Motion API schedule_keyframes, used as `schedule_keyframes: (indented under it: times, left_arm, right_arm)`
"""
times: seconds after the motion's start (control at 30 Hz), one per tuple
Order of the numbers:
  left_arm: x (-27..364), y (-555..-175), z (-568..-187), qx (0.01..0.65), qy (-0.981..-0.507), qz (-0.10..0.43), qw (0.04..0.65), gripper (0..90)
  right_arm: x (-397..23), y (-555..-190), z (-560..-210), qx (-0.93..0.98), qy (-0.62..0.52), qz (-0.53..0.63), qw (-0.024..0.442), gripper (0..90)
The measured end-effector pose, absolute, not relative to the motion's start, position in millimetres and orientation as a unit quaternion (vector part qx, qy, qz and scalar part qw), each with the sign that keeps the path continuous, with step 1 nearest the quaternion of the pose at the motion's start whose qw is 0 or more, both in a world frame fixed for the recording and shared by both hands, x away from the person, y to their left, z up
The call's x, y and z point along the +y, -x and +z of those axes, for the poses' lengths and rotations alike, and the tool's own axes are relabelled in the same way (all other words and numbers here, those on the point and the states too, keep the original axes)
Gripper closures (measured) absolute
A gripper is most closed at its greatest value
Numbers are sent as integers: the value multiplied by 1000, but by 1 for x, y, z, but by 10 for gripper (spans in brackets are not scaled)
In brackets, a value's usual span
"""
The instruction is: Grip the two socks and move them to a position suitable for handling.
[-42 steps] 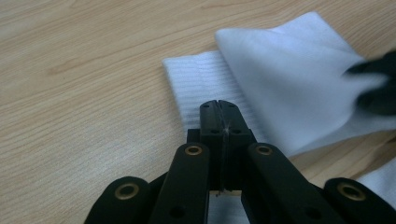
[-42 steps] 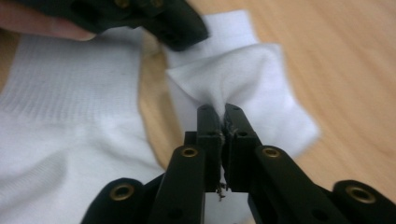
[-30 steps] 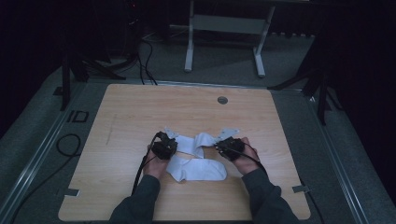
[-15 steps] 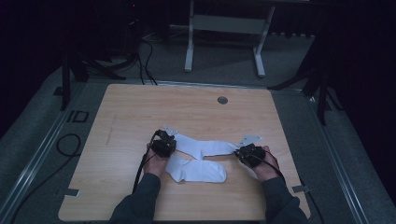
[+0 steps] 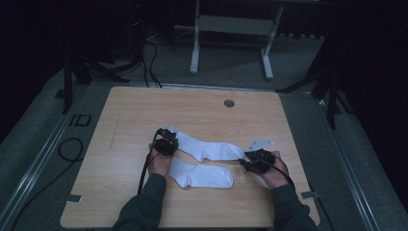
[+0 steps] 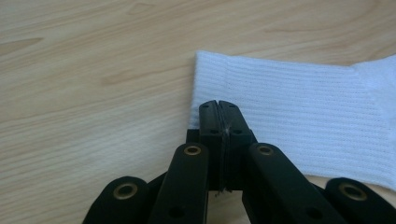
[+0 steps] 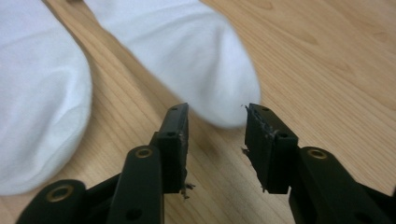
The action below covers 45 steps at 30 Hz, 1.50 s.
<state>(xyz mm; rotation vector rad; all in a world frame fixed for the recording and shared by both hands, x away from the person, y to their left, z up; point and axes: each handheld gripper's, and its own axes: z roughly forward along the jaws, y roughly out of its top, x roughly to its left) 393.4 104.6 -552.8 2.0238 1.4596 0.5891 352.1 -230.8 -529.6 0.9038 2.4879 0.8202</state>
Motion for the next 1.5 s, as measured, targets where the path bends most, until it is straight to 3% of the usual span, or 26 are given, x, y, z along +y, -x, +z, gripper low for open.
schedule_keyframes:
  times: [0.07, 0.1, 0.5, 1.03, 1.5]
  left_arm:
    - [105, -393, -553, 546, -757, 220, 285, 888]
    - [109, -396, -553, 550, -753, 229, 280, 881]
    - [130, -379, -539, 543, -750, 200, 320, 737]
    - [157, -329, -528, 526, -750, 207, 343, 672]
    - [187, -292, -532, 544, -736, 209, 345, 651]
  right_arm:
    - [-231, -351, -529, 882, -321, 293, 184, 578]
    - [-232, -350, -526, 878, -326, 303, 176, 536]
    - [-223, -347, -522, 878, -324, 308, 171, 525]
    - [-178, -347, -514, 890, -281, 324, 155, 513]
    - [-117, -378, -501, 897, -261, 329, 138, 525]
